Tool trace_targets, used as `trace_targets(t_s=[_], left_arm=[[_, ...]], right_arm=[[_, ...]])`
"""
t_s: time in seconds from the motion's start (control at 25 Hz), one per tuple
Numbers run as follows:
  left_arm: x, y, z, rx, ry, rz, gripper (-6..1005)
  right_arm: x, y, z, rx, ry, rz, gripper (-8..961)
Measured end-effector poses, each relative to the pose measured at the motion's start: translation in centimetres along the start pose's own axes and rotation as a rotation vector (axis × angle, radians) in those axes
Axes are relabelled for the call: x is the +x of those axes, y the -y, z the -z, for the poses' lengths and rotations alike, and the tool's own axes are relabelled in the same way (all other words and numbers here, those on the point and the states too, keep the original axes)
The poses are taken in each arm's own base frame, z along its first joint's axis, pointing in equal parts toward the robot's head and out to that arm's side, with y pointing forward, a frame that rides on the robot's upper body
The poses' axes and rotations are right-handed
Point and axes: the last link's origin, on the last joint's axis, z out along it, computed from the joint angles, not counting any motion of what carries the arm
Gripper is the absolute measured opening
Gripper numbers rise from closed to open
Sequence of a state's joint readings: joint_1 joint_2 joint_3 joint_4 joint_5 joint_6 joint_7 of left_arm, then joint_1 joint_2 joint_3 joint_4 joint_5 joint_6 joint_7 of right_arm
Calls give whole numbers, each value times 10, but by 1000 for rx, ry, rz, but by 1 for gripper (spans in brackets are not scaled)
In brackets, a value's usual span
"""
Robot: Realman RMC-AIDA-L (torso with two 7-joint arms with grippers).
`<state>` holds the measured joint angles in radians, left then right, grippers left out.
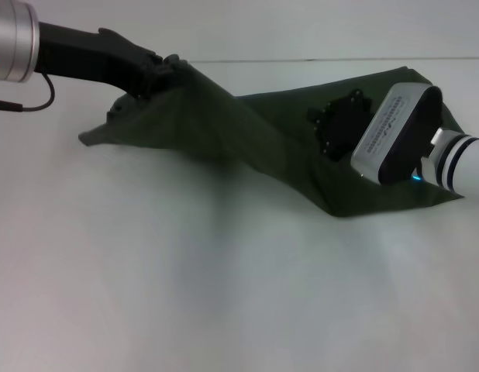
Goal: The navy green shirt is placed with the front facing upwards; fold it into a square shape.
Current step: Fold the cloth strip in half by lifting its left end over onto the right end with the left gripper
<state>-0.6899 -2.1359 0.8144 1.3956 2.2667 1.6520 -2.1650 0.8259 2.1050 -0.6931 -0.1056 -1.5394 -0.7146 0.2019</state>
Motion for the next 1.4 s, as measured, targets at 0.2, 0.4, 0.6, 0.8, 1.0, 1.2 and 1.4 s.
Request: trace_targets(t_s=[0.2,0.4,0.6,0.8,1.0,1.2,1.4], left_arm=[[2,-3,2,-17,-10,-3,6],[2,-5,3,-25,-10,-4,7],[6,-9,5,-25,-19,-16,7],[15,-12,9,-33,-48,-31,7],[24,-13,9,-36,-62,-50,7],[30,-16,3,-47,-63,-67,6],[33,-20,-5,-65,-56,-79,7]], right_arm=[[-5,-8,-4,-36,8,91,-1],[-10,-19,-8,-94,19,164,-1],[-15,-30,-9,-148,39,196,-1],[-20,-43,-7,-196,92,185,0],[-26,-60,-4,-251,142,161,0],[-39,-77,-1,-318,219,117,0],[-48,-93,3,-388,263,84,0]])
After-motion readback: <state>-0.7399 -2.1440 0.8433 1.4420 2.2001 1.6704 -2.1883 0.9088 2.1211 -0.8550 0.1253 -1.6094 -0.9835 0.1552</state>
